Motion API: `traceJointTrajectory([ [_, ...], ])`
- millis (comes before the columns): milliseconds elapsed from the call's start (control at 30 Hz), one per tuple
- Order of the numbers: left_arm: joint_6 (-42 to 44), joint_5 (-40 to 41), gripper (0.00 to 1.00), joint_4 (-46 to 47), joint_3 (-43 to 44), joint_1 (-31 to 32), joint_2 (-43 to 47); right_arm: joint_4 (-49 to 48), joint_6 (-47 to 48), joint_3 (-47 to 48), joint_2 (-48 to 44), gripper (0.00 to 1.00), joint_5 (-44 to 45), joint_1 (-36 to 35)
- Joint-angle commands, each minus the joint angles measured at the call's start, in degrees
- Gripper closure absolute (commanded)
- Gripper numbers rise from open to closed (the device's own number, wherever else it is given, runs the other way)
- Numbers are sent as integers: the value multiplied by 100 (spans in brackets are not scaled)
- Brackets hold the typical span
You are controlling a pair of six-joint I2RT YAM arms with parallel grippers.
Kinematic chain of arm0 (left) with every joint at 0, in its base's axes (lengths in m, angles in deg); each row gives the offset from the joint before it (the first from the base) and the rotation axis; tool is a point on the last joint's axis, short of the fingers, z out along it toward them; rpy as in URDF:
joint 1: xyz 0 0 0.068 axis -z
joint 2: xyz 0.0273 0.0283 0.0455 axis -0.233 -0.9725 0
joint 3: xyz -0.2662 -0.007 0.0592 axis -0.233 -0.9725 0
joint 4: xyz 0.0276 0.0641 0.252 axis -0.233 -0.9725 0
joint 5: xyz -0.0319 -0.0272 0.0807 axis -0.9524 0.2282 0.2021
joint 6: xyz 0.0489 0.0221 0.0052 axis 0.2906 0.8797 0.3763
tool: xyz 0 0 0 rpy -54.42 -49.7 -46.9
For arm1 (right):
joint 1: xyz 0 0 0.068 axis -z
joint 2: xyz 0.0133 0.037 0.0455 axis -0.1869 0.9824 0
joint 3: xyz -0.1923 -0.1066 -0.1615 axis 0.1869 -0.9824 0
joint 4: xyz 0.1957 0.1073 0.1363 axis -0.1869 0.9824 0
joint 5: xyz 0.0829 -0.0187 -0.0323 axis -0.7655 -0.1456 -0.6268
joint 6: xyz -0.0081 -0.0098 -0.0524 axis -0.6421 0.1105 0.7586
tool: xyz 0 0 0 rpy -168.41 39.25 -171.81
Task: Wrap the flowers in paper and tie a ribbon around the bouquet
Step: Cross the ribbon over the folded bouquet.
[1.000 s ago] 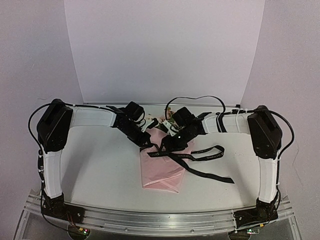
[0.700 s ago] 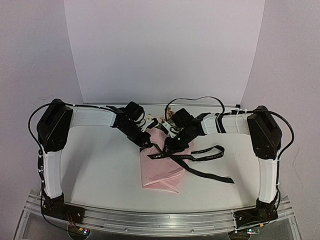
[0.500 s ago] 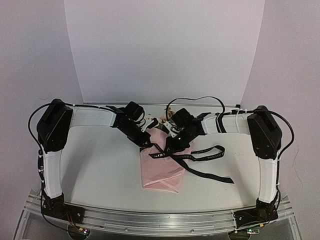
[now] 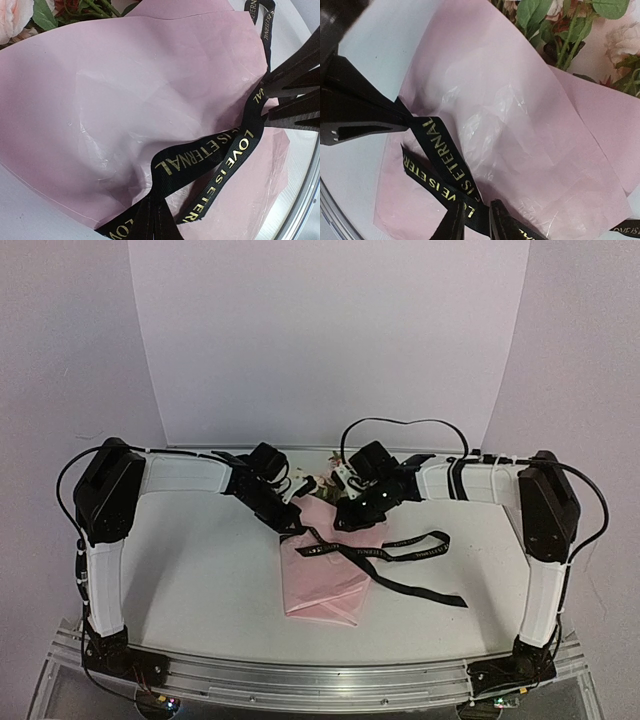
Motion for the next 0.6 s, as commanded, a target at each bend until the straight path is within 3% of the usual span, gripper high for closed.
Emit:
traceJointTrajectory([
  [0,-13,-148,100,165,170,-35,157,13,-162,74,-255,83,206,-17],
  [100,-23,-165,100,158,182,-35,147,25,-283,40,-353,82,68,-61],
  [200,-26,-175,100,159,176,-43,150,8,-39,-75,-463,63,206,-249],
  [267,-38,-187,100,167,165,-44,157,18,88,-36,-352,57,219,-273],
  [567,-87,-197,100,155,189,-44,152,383,489,164,261,57,95,-273],
])
